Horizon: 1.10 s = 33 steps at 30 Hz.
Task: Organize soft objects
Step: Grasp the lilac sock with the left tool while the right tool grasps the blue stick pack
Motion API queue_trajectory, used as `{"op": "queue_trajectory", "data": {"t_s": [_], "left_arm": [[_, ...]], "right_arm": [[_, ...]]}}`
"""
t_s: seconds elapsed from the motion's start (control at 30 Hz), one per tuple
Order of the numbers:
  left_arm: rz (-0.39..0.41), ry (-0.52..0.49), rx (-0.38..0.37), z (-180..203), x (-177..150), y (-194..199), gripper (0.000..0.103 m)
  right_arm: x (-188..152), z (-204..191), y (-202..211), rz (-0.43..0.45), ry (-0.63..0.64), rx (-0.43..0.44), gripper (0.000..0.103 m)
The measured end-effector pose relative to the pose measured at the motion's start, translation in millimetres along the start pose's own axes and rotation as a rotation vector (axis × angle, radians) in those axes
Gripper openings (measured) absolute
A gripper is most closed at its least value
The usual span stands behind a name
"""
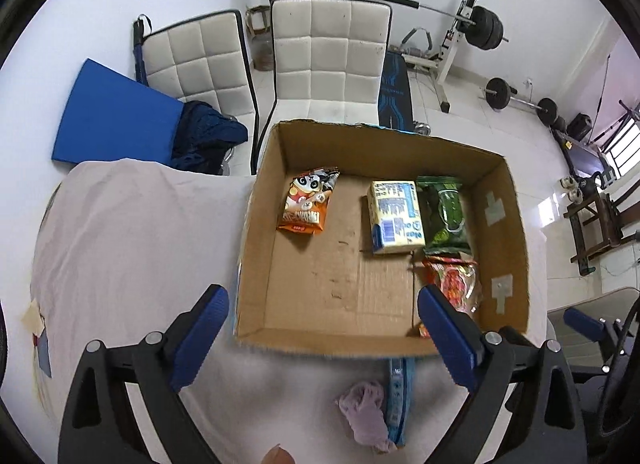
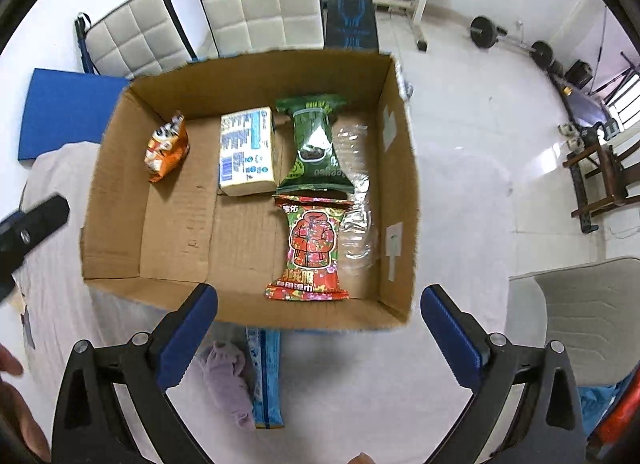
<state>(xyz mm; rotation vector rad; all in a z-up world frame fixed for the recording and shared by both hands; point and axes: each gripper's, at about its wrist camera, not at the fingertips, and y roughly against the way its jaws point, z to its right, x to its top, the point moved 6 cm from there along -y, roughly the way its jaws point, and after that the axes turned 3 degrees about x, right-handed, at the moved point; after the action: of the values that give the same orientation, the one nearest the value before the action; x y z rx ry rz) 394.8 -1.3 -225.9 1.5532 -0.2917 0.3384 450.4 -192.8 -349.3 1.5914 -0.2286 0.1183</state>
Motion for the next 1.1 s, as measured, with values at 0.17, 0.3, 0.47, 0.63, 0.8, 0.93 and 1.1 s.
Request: {"op": "queue_trajectory", "data": {"t_s": [0.17,0.3,0.47,0.63,0.8,0.93,1.1], "left_arm": [[0.056,-0.027,0.025,5.5,-12.0,32.3,0.097],[0.091,-0.031,0.034,6.5,-18.1,54.9,0.097],[0.106,-0.001,0.037,2.8,-25.5,72.8,0.097],[0.077,0.037,0.032,-2.4,-39.0,70.7,0.097],[-0.028,0.03,0.072,-5.9,-74.7,36.0,0.097],[-0.148,0.036,0.075,-7.6,-107.2,-7.8,0.097],[-0.318,0.05,0.025,3.5,-145.1,-73.0,0.097]], "right_arm": [[-16.1,-3.0,35.5,0.055,0.005,-0.004,0.103],[-26.1,-4.0,63.6,0.102,0.003,-0.001,0.103],[-32.3,-7.9,93.3,0.15,0.001,0.015,0.103],[-38.7,-9.8,104.0,0.149,-0.002,0.033,0.103],[-57.3,-9.6,68.7,0.054,-0.008,0.054,0.103],[-81.3,-8.5,21.2,-0.062,-0.018,0.068,0.103],[-113.3,8.0,-31.6,-0.181,-0.073,0.056,0.103]]}}
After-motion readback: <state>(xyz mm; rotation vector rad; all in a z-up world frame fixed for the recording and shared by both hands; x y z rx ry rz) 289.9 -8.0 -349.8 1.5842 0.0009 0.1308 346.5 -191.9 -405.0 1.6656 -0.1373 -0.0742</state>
